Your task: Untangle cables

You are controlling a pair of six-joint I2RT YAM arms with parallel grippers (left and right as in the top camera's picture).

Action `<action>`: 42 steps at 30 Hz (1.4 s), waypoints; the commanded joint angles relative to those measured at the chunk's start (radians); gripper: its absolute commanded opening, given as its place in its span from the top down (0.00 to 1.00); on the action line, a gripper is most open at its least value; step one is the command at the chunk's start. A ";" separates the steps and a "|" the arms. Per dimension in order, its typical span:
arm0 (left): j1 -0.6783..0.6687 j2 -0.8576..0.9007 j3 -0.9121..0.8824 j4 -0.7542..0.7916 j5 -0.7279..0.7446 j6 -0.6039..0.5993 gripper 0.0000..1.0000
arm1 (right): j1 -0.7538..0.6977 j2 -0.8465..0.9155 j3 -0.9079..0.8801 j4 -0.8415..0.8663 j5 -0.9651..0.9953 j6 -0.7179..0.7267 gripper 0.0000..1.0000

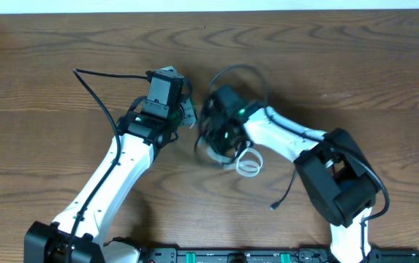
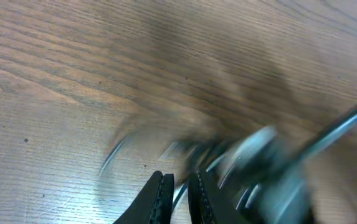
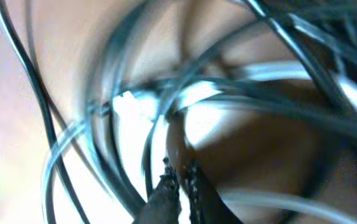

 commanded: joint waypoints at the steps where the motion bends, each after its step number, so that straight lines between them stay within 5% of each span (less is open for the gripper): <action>1: 0.005 -0.008 0.004 -0.017 -0.021 0.013 0.83 | 0.045 0.011 -0.011 -0.132 -0.138 -0.296 0.96; 7: 0.005 -0.008 0.003 -0.033 -0.021 0.013 0.83 | 0.040 0.006 -0.002 -0.245 0.253 -0.139 0.97; 10: 0.005 -0.008 0.003 -0.033 -0.021 0.013 0.83 | 0.000 0.003 0.055 -0.240 0.278 -0.098 0.79; 19: 0.005 -0.008 0.003 -0.044 -0.020 0.013 0.83 | -0.066 0.003 0.105 -0.093 0.417 -0.033 0.58; 28: 0.005 -0.008 0.003 -0.044 -0.021 0.013 0.83 | -0.006 0.003 0.080 -0.022 -0.032 -0.315 0.59; 32: 0.014 -0.008 0.003 -0.045 -0.021 0.013 0.83 | 0.036 0.003 0.076 -0.190 0.039 -0.341 0.62; 36: 0.041 -0.008 0.003 -0.045 -0.021 0.013 0.83 | 0.035 0.003 0.076 -0.355 0.156 -0.378 0.75; 42: 0.100 -0.008 0.003 -0.051 -0.020 -0.038 0.83 | -0.009 -0.008 0.098 -0.363 0.303 -0.261 0.70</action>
